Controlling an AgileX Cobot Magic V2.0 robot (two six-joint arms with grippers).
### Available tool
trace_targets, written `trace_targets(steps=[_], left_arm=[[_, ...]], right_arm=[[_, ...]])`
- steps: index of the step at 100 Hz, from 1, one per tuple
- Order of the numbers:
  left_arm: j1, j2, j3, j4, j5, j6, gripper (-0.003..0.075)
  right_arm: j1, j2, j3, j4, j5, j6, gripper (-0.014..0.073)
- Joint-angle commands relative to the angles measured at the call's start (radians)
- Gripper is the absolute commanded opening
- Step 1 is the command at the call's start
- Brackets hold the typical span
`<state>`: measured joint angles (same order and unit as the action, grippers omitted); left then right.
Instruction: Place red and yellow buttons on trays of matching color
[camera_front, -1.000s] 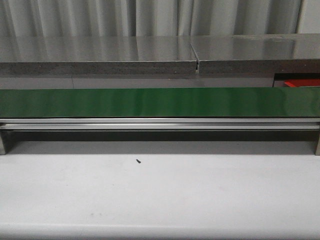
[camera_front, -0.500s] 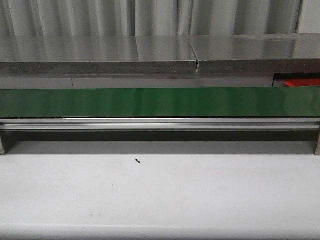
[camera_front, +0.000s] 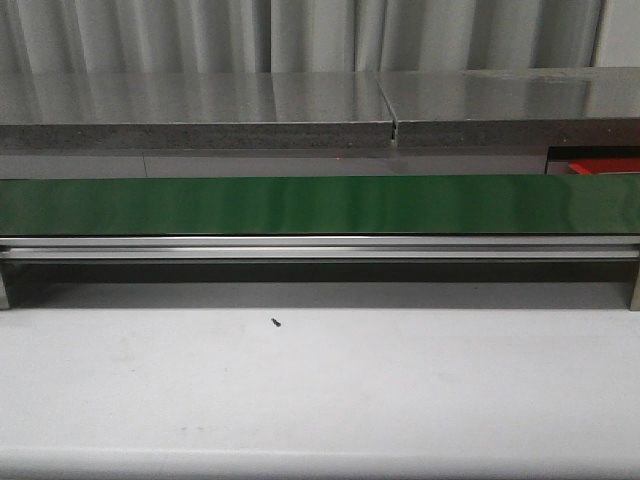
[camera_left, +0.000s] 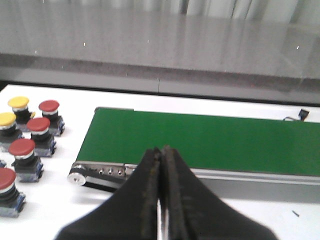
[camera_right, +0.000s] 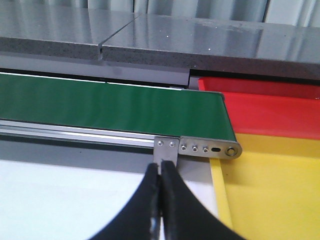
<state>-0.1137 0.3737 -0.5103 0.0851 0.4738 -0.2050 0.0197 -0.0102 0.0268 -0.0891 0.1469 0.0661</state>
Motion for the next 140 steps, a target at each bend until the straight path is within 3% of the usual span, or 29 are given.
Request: trace_targets(steps=[1, 21, 60, 69, 86, 93, 117, 140], left_arm=[[-0.006, 0.106, -0.126, -0.009, 0.049, -0.007, -0.0019], [-0.006, 0.287, -0.241, -0.009, 0.155, -0.005, -0.0019], [-0.006, 0.486, -0.25, 0.047, 0.161, -0.005, -0.0004], [-0.006, 0.507, -0.25, 0.042, 0.156, -0.005, 0.01], [-0.006, 0.514, -0.25, 0.036, 0.154, -0.005, 0.0481], [-0.006, 0.514, -0.25, 0.036, 0.151, -0.005, 0.0565], [0.016, 0.518, -0.259, 0.064, 0.208, -0.04, 0.0575], [0.205, 0.597, -0.319, 0.05, 0.252, -0.069, 0.0575]], right_arm=[[0.0, -0.017, 0.0, -0.001, -0.077, -0.004, -0.0067], [0.0, -0.017, 0.0, -0.001, -0.077, -0.004, -0.0067], [0.0, -0.017, 0.0, -0.001, -0.077, -0.004, -0.0067], [0.0, -0.017, 0.0, -0.001, -0.077, -0.004, -0.0067], [0.0, -0.017, 0.0, -0.001, -0.077, -0.004, -0.0067], [0.0, -0.017, 0.0, -0.001, -0.077, -0.004, -0.0067], [0.0, -0.017, 0.0, -0.001, -0.077, -0.004, -0.0067], [0.0, -0.017, 0.0, -0.001, -0.077, -0.004, -0.0067]])
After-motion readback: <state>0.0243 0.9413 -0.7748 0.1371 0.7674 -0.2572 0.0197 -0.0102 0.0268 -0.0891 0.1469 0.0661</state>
